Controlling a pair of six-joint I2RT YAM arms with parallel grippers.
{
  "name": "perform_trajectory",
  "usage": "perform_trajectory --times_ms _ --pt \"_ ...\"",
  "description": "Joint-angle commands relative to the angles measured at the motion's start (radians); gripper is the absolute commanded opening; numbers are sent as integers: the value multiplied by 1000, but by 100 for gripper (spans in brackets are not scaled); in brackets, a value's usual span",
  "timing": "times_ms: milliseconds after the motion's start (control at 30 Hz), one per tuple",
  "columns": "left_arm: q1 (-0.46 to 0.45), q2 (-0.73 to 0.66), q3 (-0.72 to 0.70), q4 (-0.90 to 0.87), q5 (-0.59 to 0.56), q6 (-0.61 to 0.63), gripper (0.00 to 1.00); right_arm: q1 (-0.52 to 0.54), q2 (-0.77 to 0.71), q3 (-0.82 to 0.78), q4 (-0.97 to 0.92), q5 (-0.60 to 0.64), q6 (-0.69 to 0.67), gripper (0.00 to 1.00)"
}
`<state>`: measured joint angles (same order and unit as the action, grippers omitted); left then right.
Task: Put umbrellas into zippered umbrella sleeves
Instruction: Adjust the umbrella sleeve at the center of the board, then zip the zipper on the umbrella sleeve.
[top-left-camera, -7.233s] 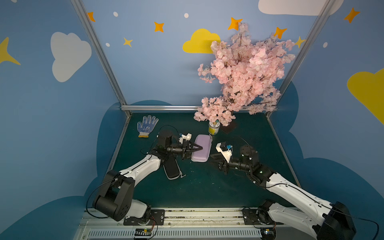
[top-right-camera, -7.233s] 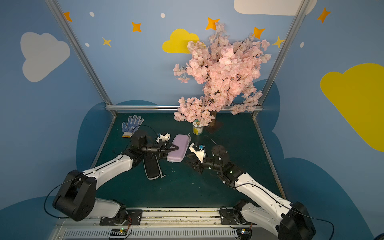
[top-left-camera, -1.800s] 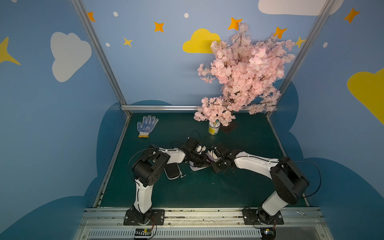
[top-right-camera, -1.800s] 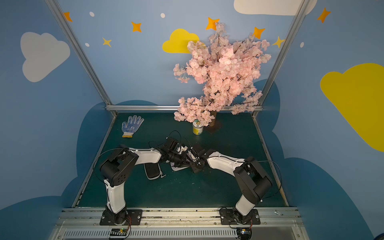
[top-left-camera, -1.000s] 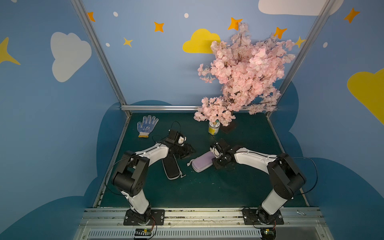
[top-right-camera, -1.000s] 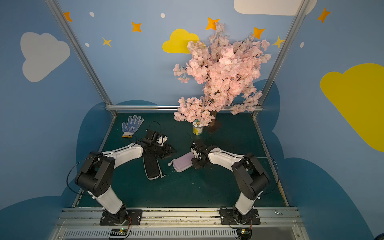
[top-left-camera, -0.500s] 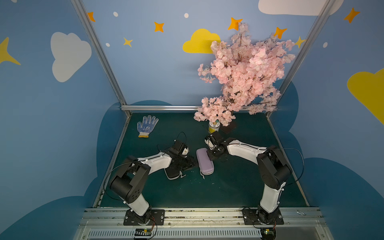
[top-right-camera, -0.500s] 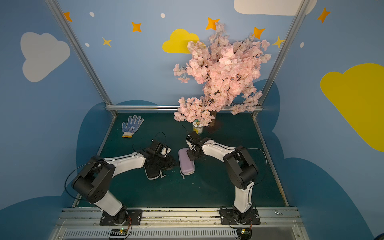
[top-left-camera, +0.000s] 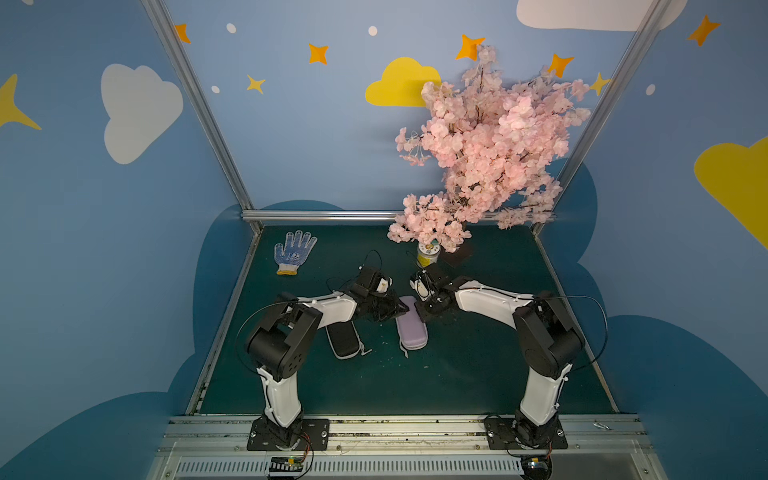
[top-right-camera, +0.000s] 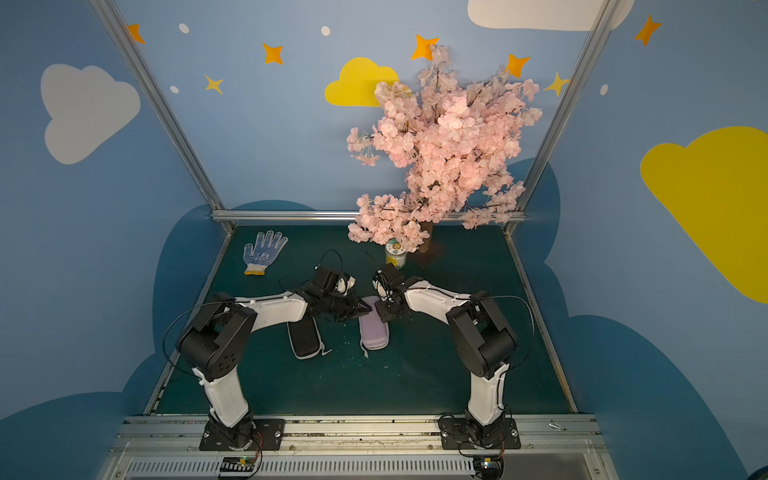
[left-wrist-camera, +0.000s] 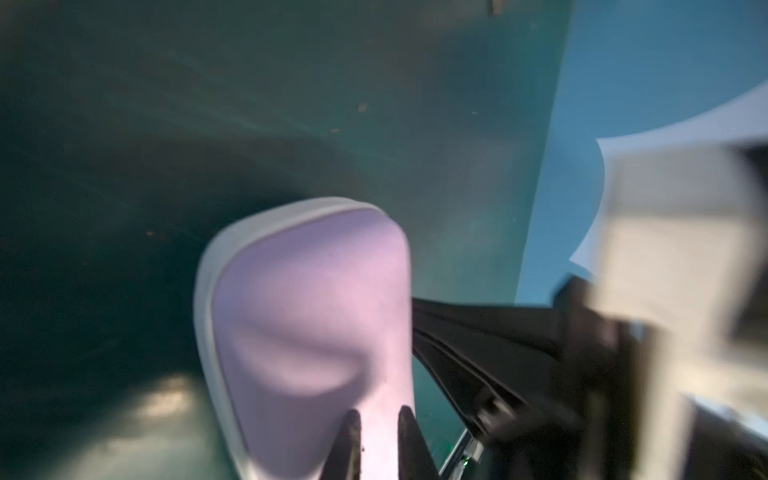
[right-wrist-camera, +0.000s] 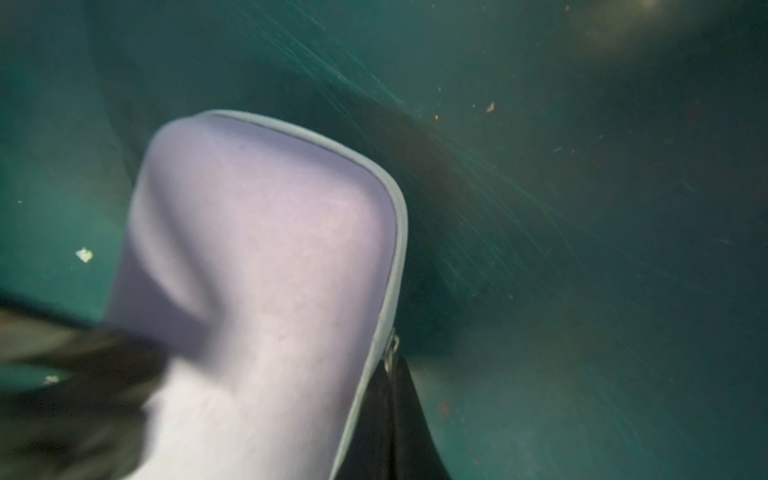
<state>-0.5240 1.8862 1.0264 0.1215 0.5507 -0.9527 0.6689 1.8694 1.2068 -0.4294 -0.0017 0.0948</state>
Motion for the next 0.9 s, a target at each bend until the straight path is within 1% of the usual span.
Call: perform_trajectory --times_ms 0,133,167,200,367,467,667,867 --pt "-20 36 50 68 25 -52 15 -6 -15 -13 0 -22 4 0" --pt "-32 77 40 -15 5 -42 9 -8 -22 -25 4 -21 7 0" --pt "-32 84 41 -74 -12 -30 7 -8 -27 -28 4 -20 8 0" --pt "-33 94 43 -119 -18 -10 6 -8 -31 -32 5 -17 8 0" --pt "-38 154 36 -209 -52 35 5 -9 -44 -49 12 -14 6 0" --pt "-37 199 25 -209 -68 23 5 -9 -62 -61 -3 -11 7 0" --pt "-44 257 3 -175 -107 -23 5 3 -138 -137 -21 -13 28 0" --pt "-41 274 -17 -149 -121 -46 5 38 -198 -207 -59 2 54 0"
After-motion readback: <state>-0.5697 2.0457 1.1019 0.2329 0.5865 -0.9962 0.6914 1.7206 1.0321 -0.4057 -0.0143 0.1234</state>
